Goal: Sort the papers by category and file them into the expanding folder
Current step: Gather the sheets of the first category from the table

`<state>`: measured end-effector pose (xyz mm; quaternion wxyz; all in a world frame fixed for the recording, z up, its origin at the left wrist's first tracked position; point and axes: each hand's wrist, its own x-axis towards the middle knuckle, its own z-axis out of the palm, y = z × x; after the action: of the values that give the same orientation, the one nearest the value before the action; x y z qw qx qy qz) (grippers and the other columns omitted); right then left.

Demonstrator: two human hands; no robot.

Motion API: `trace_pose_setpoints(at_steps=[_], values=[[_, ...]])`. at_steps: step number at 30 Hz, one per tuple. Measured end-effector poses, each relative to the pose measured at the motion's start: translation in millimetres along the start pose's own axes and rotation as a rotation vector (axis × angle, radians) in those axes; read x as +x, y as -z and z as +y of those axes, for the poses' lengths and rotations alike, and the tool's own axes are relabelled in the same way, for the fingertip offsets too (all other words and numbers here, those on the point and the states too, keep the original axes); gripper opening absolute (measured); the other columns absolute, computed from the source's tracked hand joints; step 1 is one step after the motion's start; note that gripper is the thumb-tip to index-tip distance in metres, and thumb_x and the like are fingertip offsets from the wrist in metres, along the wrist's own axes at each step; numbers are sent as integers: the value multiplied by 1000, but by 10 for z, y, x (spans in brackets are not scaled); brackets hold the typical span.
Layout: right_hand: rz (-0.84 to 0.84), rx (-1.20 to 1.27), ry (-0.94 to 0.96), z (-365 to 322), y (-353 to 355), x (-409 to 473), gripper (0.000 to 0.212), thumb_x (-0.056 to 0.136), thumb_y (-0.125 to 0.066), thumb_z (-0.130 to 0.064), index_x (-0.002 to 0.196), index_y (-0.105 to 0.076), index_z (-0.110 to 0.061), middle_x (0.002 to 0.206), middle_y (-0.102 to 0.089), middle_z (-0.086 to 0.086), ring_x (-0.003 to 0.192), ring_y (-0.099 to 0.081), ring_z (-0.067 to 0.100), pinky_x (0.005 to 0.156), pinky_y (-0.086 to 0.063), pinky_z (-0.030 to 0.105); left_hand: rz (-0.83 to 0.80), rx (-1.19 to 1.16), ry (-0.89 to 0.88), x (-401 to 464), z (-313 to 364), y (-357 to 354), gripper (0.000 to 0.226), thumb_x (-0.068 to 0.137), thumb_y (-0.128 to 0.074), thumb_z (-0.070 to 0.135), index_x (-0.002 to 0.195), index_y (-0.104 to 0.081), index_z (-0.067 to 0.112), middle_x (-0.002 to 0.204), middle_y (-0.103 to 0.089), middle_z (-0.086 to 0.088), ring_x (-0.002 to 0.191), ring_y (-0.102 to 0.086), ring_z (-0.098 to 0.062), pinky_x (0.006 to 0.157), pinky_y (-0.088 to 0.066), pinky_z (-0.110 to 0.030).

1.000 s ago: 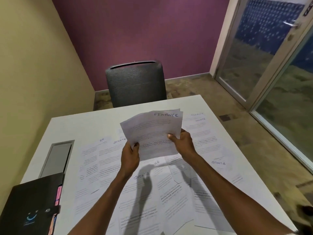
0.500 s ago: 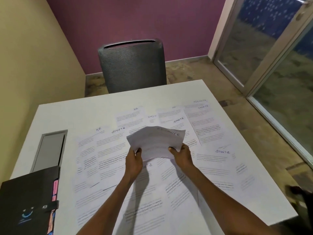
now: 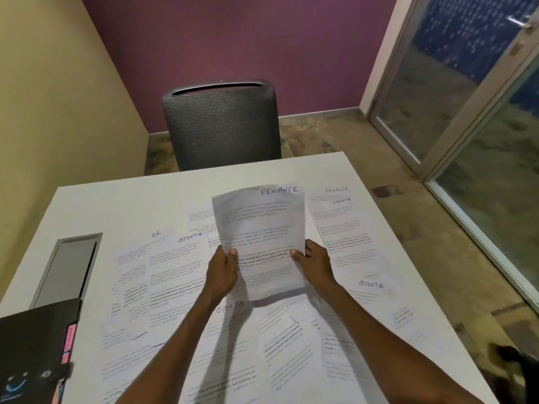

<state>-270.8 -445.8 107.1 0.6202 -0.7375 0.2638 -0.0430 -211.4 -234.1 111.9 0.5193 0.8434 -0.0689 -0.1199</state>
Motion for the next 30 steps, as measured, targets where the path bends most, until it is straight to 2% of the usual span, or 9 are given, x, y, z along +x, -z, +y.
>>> trace_pose_setpoints(at_steps=[3,7,11,15,17,21,23,26,30], values=[[-24,17,-10,25,179,238,10,88,-66,0,98,-66,2,92,-72,2,77,-66,-2,69,-50,13,-124,-119,112,225,15,-66,39,102,-40,35,132,-58,18,125,-66,4,116,-61,-19,97,-48,-37],[-112,76,-88,35,381,596,14,86,-69,0,100,-67,-3,102,-72,8,90,-69,16,82,-56,26,-157,-333,241,487,135,-214,26,103,-49,23,123,-64,14,113,-74,-3,108,-69,-24,88,-54,-37],[-160,125,-156,89,514,942,20,85,-71,-3,104,-68,-3,104,-73,8,95,-70,21,87,-56,34,-127,-445,290,773,164,-384,30,98,-60,20,125,-64,8,116,-72,-12,107,-68,-32,92,-53,-49],[-198,152,-191,208,615,1358,19,83,-73,-4,102,-69,-3,104,-73,14,96,-70,27,87,-56,39,-57,-478,302,1103,161,-588,31,90,-70,23,115,-66,5,101,-69,-14,90,-62,-33,81,-51,-47],[-172,146,-212,238,677,1606,18,83,-73,-5,99,-69,2,96,-72,17,86,-68,28,80,-55,38,-48,-467,290,1277,163,-662,41,84,-73,31,114,-67,5,99,-66,-13,89,-59,-31,79,-49,-47],[93,138,-296,331,878,2273,7,79,-70,-2,85,-73,-3,80,-69,16,66,-61,26,61,-49,33,-25,-445,283,1575,163,-751,26,97,-60,12,121,-64,4,110,-73,-13,98,-69,-30,85,-57,-45],[267,-41,-260,398,1027,2651,15,76,-72,-7,91,-74,-9,91,-73,13,79,-69,28,72,-57,36,-3,-422,282,1714,118,-770,20,97,-59,10,116,-65,6,101,-75,-8,89,-71,-24,74,-59,-36],[335,-328,-197,465,1250,3122,37,79,-71,-11,114,-66,-1,116,-68,15,110,-63,31,95,-51,36,20,-412,278,1864,75,-749,12,97,-59,9,106,-67,12,83,-76,5,71,-70,-11,60,-56,-23],[289,-629,-274,516,1387,3528,58,84,-72,-26,128,-47,3,132,-53,23,126,-46,38,103,-40,41,32,-370,286,2016,-15,-691,21,96,-61,12,116,-66,7,106,-75,-8,95,-73,-25,81,-58,-41]])
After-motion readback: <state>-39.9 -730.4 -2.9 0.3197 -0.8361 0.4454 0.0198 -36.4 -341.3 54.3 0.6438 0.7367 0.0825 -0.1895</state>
